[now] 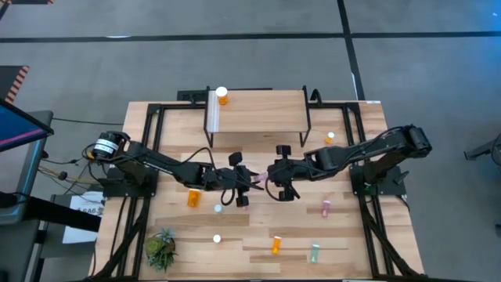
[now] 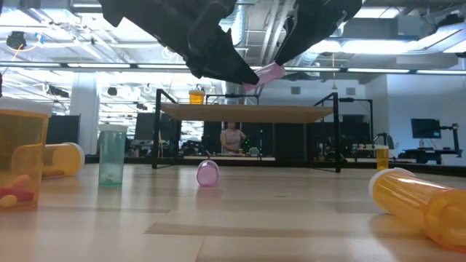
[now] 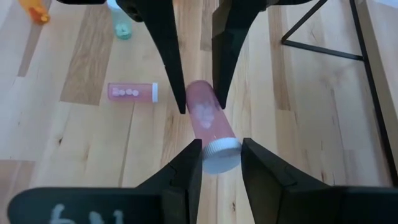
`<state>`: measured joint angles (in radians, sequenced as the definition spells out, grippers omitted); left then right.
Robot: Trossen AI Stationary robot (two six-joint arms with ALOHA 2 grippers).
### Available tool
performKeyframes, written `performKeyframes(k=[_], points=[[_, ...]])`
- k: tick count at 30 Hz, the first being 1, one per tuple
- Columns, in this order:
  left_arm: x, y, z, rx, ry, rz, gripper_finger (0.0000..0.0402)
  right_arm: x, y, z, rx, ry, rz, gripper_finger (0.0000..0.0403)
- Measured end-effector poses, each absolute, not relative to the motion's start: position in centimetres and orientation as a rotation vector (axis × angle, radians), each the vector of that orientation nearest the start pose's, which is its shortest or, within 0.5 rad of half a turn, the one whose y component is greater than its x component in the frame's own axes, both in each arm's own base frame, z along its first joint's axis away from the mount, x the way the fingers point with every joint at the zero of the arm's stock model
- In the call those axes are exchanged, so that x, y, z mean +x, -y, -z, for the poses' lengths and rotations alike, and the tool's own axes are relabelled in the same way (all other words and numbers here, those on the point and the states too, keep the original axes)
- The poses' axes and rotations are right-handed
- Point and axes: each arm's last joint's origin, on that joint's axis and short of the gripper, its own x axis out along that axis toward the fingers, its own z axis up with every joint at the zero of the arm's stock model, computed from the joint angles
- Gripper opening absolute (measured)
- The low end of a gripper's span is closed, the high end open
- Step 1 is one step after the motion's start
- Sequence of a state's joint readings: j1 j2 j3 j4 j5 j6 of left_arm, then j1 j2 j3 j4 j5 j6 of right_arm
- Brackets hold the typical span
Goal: Pick and place medicine bottles onto shelf by color
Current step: Put the middle pink pill bottle on the shelf
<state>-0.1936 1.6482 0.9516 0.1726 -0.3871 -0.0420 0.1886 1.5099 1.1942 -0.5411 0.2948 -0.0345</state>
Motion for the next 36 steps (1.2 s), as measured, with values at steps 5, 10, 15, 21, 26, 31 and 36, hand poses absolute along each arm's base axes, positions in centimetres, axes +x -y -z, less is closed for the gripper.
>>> performKeyframes(k=[5,10,15,21,26,31,36], points=[[34.4,5.6,-20.8,0.112,-0.499,-0.198,0.0087,31.3,-5.5,-27.6,-0.243,-0.832,0.074,0.0126],[34.5,5.7,-20.9,0.113,-0.491,-0.196,0.0087,30.9,-5.8,-28.3,-0.242,-0.808,0.064,0.0153],[34.5,5.6,-20.9,0.118,-0.487,-0.197,0.0087,29.5,-5.7,-30.2,-0.219,-0.743,0.091,0.0186],[34.6,5.7,-21.2,0.123,-0.459,-0.180,0.0087,27.5,-5.4,-32.9,-0.184,-0.635,0.116,0.0203],[34.9,5.7,-21.6,0.106,-0.418,-0.136,0.0087,26.3,-5.3,-34.4,-0.155,-0.574,0.137,0.0200],[35.0,5.6,-21.8,0.104,-0.393,-0.131,0.0087,25.8,-6.1,-34.7,-0.151,-0.558,0.110,0.0194],[35.1,5.9,-22.1,0.118,-0.356,-0.109,0.0087,25.7,-8.0,-34.8,-0.171,-0.521,0.034,0.0190]])
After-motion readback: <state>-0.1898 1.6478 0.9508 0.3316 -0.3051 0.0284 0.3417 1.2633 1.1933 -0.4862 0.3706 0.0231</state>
